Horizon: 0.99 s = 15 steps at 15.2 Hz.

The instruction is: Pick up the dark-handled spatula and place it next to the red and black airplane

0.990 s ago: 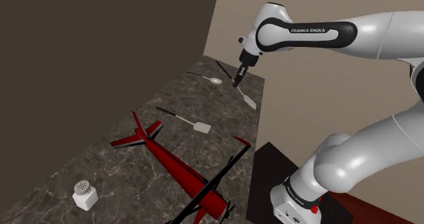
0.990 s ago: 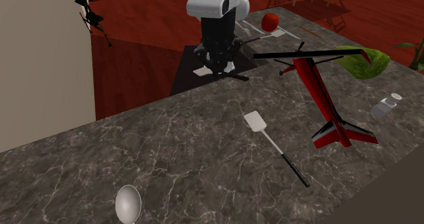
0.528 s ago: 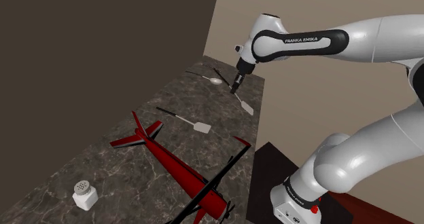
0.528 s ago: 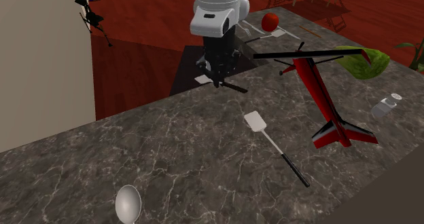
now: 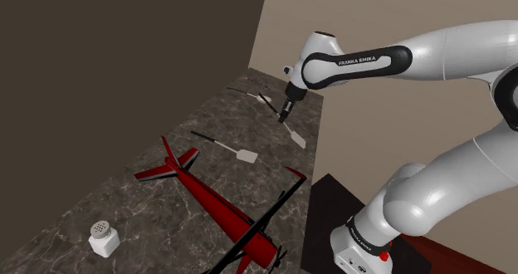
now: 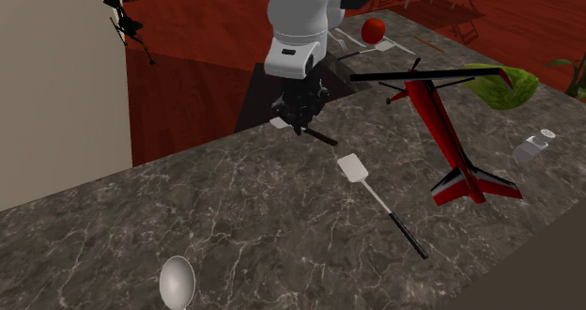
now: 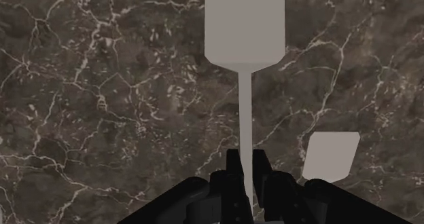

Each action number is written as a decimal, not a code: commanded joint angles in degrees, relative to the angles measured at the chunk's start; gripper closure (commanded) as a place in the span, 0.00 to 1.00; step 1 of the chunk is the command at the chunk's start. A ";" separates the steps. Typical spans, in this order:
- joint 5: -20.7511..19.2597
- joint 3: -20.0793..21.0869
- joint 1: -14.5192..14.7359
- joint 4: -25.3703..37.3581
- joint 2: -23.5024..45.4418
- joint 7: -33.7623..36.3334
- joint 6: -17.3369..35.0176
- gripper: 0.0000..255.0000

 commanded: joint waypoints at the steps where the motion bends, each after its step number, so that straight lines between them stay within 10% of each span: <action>1: 0.11 0.04 0.08 -1.06 0.77 0.04 1.86 1.00; 15: 1.33 -0.29 0.36 -5.95 7.72 -1.13 13.66 1.00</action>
